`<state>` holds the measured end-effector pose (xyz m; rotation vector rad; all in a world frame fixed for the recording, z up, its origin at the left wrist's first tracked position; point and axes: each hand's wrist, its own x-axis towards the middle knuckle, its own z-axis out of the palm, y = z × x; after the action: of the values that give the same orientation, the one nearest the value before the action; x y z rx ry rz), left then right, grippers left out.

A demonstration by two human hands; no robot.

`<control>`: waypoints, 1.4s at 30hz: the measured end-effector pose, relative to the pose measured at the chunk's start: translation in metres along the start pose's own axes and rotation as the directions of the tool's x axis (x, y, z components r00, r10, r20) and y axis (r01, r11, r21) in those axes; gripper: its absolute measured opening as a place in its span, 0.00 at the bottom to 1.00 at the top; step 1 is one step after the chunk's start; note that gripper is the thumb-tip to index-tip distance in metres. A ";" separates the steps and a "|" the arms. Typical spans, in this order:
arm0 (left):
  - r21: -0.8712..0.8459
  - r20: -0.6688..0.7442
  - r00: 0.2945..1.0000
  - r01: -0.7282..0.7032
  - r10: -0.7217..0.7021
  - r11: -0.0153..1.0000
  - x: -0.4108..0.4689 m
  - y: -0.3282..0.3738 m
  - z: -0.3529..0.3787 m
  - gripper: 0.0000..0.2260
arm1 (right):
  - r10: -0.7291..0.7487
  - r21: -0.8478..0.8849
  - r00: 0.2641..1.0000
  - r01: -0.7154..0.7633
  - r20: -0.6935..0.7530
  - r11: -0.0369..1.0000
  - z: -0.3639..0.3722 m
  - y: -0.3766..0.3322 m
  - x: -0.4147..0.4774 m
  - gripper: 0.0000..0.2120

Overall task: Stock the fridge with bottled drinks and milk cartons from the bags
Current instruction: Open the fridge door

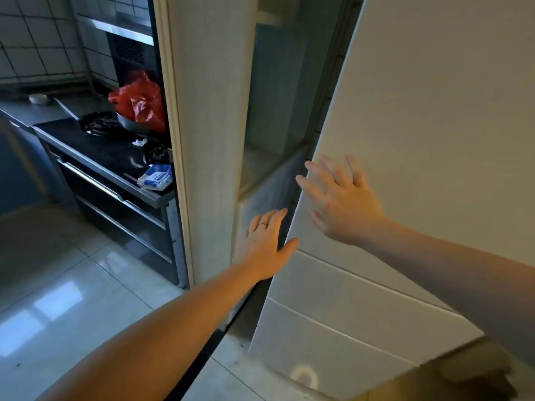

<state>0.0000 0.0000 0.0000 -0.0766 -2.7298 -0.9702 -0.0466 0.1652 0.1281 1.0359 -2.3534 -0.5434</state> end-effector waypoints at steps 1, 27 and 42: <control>-0.042 0.013 1.000 0.014 -0.013 0.999 0.009 -0.001 0.003 0.33 | -0.033 -0.046 0.999 0.033 0.004 0.998 0.005 0.003 0.011 0.29; -0.294 0.106 0.993 0.087 -0.058 0.952 0.041 0.019 0.019 0.29 | -0.159 -0.337 0.986 0.165 0.045 0.927 -0.015 -0.008 0.051 0.14; -0.284 -0.011 0.986 0.159 -0.169 0.945 -0.081 0.055 0.017 0.19 | -0.295 -0.088 0.858 0.285 -0.420 0.954 -0.015 -0.016 -0.095 0.24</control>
<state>0.0826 0.0560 0.0012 0.1193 -2.5780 -1.3901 0.0265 0.2256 0.1038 1.3571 -1.8118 -0.3960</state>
